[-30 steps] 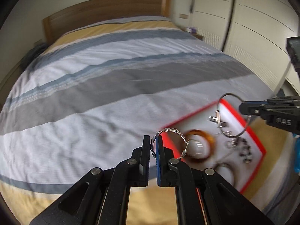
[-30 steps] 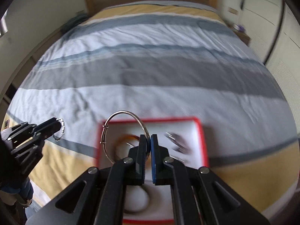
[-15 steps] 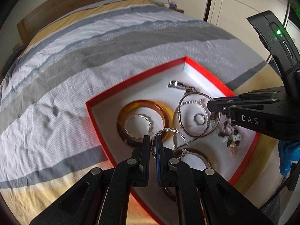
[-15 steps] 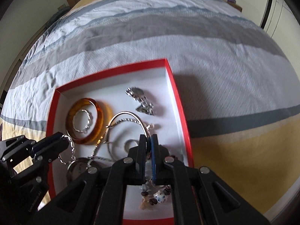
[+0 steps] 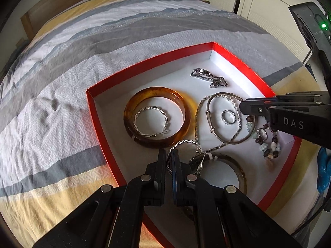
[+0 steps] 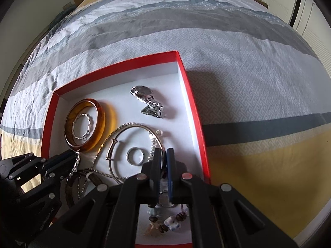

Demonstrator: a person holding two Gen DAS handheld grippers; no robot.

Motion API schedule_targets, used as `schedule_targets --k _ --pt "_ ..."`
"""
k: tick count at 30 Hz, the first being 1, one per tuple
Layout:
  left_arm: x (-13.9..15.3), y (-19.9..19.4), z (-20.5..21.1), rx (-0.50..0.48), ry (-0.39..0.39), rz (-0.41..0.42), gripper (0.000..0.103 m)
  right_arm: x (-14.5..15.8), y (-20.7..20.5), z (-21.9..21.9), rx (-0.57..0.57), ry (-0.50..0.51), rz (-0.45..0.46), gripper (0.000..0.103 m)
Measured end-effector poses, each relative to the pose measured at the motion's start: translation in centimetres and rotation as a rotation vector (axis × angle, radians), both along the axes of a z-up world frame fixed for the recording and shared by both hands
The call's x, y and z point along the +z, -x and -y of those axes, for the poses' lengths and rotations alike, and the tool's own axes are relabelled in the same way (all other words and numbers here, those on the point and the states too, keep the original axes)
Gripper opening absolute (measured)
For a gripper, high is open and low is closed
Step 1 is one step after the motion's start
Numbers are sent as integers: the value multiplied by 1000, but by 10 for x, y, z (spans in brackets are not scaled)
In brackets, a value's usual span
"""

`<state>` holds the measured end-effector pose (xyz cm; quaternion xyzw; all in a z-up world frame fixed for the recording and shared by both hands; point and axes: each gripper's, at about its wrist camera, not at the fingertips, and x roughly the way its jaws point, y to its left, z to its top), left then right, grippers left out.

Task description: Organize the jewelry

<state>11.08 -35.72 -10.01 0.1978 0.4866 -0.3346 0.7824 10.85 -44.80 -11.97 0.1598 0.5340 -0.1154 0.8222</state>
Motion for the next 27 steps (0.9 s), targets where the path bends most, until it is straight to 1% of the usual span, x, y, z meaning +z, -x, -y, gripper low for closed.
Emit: schedule_targets --k 3,4,6,7,8,9,11,16,18,21,23,27 --pt "1 -1 0 15 20 -19 6 3 3 1 -7 -5 5 6" --pt "1 -1 -1 19 25 -23 6 4 3 1 -10 -9 9 9" --pt "4 0 -3 22 32 -21 8 8 6 0 -17 -9 19 16" --pt "6 1 -5 23 38 -18 9 10 7 0 -18 -7 23 25" --pt "9 1 -7 25 44 -17 14 13 9 0 -19 -7 29 29" --pt "12 2 -10 27 56 -14 18 16 11 -1 -20 -6 34 30" --pt "20 4 -14 25 75 -6 21 21 14 -1 -23 -1 43 30" --pt "45 11 -29 41 128 33 25 40 24 -7 -33 7 82 30" --pt "55 15 -38 56 147 52 29 49 29 -13 -30 12 100 30" --pt "69 22 -53 82 176 91 31 62 36 -26 -25 23 127 31" --pt "77 27 -62 92 179 115 33 70 40 -35 -22 26 144 35" --pt "87 36 -86 100 184 129 36 85 49 -58 -6 36 174 37"
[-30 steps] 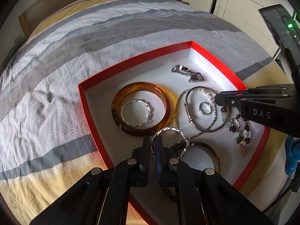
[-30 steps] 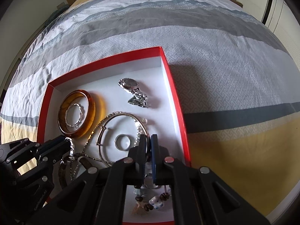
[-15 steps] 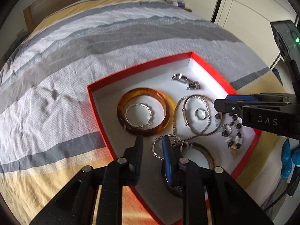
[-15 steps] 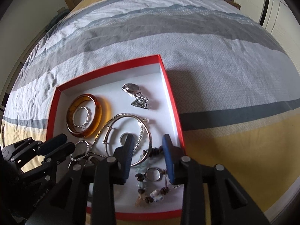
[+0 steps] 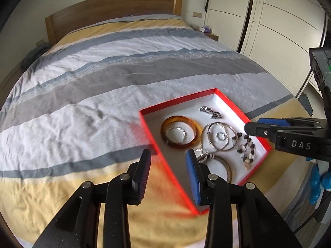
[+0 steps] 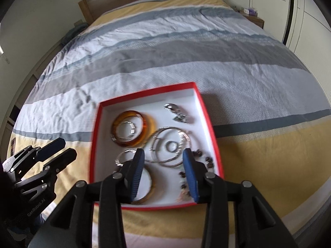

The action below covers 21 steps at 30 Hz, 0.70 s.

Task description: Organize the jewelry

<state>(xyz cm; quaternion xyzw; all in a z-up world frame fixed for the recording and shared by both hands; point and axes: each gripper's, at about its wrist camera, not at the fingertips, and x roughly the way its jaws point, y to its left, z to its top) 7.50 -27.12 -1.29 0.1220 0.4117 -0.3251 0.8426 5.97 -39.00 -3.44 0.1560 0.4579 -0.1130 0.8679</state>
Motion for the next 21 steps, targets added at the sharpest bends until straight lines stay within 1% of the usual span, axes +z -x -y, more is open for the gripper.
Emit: schedule_targets --k 4,5,6,8,11,17,21 --pt "9 9 -30 33 -15 6 36 15 9 -25 20 13 28 37" --pt "10 10 -36 44 -18 5 39 19 11 -32 24 15 35 38" --pt "13 12 -47 72 -23 3 43 22 14 -39 26 17 42 38" --pt "17 15 -62 102 -26 10 45 28 20 -51 30 18 57 40" --pt "23 21 -91 152 -26 25 45 33 28 -70 31 23 75 44" --pt "32 31 -138 244 -29 45 45 35 43 -104 28 50 106 44" --pt "35 40 -167 310 -39 58 45 33 49 -124 47 60 110 44"
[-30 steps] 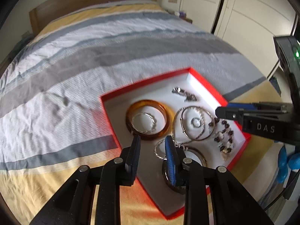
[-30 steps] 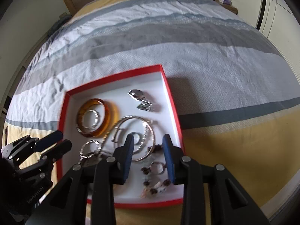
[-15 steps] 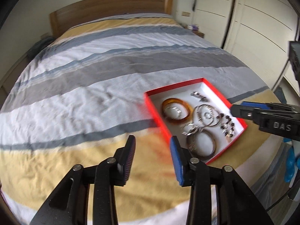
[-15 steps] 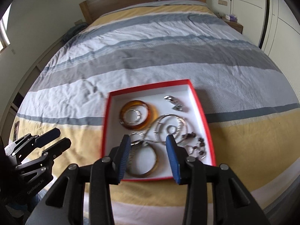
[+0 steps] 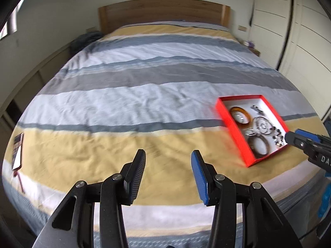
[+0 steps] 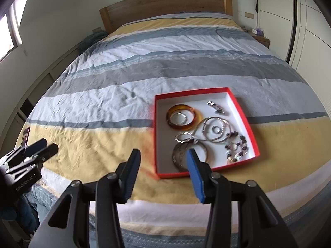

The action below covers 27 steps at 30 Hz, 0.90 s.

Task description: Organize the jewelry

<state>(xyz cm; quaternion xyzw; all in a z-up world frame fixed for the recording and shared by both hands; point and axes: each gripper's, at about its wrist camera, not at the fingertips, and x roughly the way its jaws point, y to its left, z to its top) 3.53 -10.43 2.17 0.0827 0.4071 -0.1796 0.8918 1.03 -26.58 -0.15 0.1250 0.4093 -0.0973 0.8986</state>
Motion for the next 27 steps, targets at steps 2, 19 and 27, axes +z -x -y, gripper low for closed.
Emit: schedule_targets --k 2,19,27 --pt "0 6 -13 16 13 0 45 -1 2 -10 17 7 -2 44" --pt "4 59 -53 45 41 58 57 -7 45 -69 84 90 47 55" --pt "18 74 -71 100 85 109 59 4 60 -86 112 140 100 62"
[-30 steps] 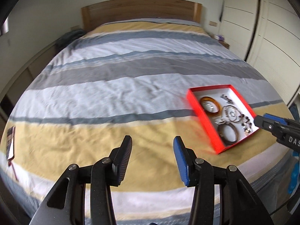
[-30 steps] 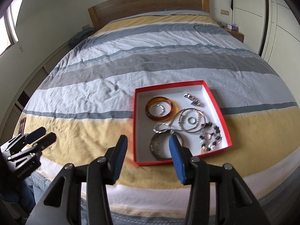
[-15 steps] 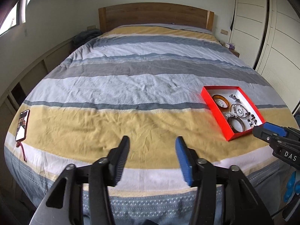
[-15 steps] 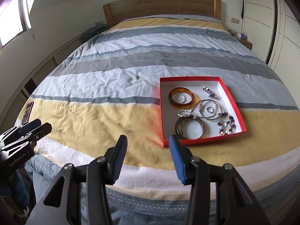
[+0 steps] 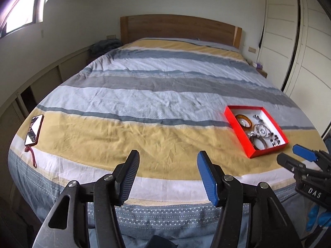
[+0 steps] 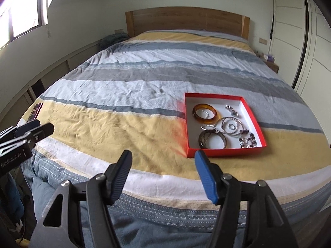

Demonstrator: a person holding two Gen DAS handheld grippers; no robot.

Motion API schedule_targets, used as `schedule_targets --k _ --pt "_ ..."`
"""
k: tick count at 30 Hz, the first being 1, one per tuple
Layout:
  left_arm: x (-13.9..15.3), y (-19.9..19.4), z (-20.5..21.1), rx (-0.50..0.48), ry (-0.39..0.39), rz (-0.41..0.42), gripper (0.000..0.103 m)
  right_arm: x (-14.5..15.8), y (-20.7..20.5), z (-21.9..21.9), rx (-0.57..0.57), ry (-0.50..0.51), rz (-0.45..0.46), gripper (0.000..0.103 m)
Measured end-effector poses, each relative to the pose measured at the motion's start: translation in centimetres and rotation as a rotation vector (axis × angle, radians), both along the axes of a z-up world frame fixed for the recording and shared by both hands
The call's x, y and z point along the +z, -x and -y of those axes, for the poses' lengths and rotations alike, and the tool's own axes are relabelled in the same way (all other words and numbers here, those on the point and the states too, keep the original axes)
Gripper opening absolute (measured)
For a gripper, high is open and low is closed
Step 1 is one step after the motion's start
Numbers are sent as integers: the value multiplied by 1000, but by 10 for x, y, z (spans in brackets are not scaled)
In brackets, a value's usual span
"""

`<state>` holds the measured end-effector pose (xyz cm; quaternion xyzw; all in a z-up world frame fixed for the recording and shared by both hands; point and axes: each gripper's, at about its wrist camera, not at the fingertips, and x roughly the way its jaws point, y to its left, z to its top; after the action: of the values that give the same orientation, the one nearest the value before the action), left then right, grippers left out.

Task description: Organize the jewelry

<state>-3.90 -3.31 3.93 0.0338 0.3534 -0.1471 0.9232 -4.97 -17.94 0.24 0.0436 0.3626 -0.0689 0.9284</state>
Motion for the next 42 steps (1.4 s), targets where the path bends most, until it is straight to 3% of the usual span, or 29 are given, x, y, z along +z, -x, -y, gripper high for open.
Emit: schedule_targets --k 10,24,42 --pt "9 12 -3 0 -24 47 68 1 9 -3 15 9 12 62" --pt "2 14 8 -17 -47 55 88 -3 11 2 13 33 14 63" --pt "-19 2 25 -32 -82 8 91 -22 6 35 -57 -9 -13 63"
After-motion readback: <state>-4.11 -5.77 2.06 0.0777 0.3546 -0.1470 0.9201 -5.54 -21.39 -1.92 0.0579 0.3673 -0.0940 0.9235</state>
